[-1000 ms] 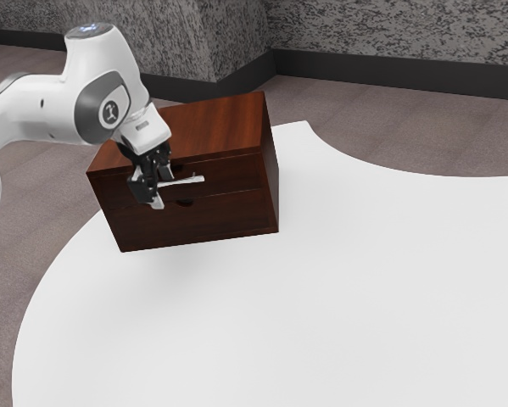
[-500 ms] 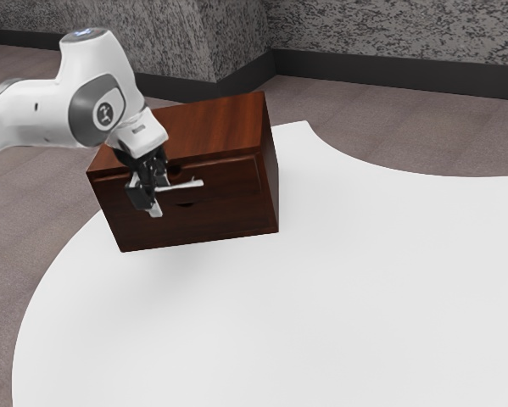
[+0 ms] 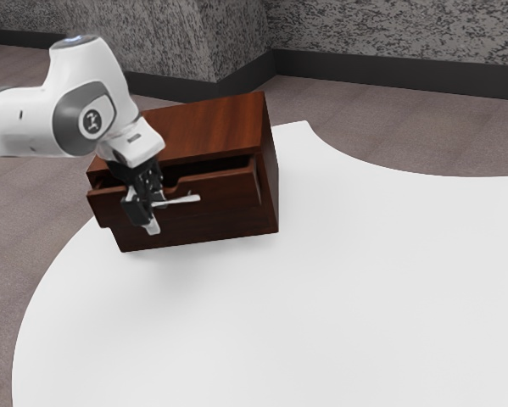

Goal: Pull the drawer handle with one arm to open the drawer

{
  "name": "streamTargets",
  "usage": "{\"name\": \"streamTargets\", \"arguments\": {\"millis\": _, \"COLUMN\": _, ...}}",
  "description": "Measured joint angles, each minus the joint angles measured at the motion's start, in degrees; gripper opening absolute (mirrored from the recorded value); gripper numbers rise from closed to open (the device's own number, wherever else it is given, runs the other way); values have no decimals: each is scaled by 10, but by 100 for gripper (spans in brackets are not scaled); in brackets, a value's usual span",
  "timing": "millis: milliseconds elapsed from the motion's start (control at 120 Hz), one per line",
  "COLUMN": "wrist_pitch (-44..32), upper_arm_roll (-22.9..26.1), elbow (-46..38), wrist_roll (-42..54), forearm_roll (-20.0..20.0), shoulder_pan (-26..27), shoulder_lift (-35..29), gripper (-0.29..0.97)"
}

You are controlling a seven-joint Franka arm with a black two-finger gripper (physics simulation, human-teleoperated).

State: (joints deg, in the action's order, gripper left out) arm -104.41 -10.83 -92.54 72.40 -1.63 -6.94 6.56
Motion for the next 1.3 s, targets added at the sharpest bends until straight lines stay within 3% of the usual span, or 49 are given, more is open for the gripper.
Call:
{"name": "streamTargets", "arguments": {"millis": 367, "wrist_pitch": -14, "upper_arm_roll": 29, "elbow": -58, "wrist_roll": -33, "forearm_roll": 2, "shoulder_pan": -20, "shoulder_lift": -45, "gripper": 34}}
{"name": "streamTargets", "arguments": {"millis": 500, "wrist_pitch": -20, "upper_arm_roll": 16, "elbow": -85, "wrist_roll": -44, "forearm_roll": 2, "shoulder_pan": -2, "shoulder_lift": -67, "gripper": 39}}
{"name": "streamTargets", "arguments": {"millis": 600, "wrist_pitch": -25, "upper_arm_roll": 39, "elbow": -102, "wrist_roll": -51, "forearm_roll": 3, "shoulder_pan": -21, "shoulder_lift": -80, "gripper": 41}}
{"name": "streamTargets", "arguments": {"millis": 1092, "wrist_pitch": -57, "upper_arm_roll": 55, "elbow": -194, "wrist_roll": -83, "forearm_roll": 9, "shoulder_pan": -7, "shoulder_lift": -160, "gripper": 40}}
{"name": "streamTargets", "arguments": {"millis": 1300, "wrist_pitch": -72, "upper_arm_roll": 74, "elbow": -198, "wrist_roll": -95, "forearm_roll": 38, "shoulder_pan": -6, "shoulder_lift": -184, "gripper": 43}}
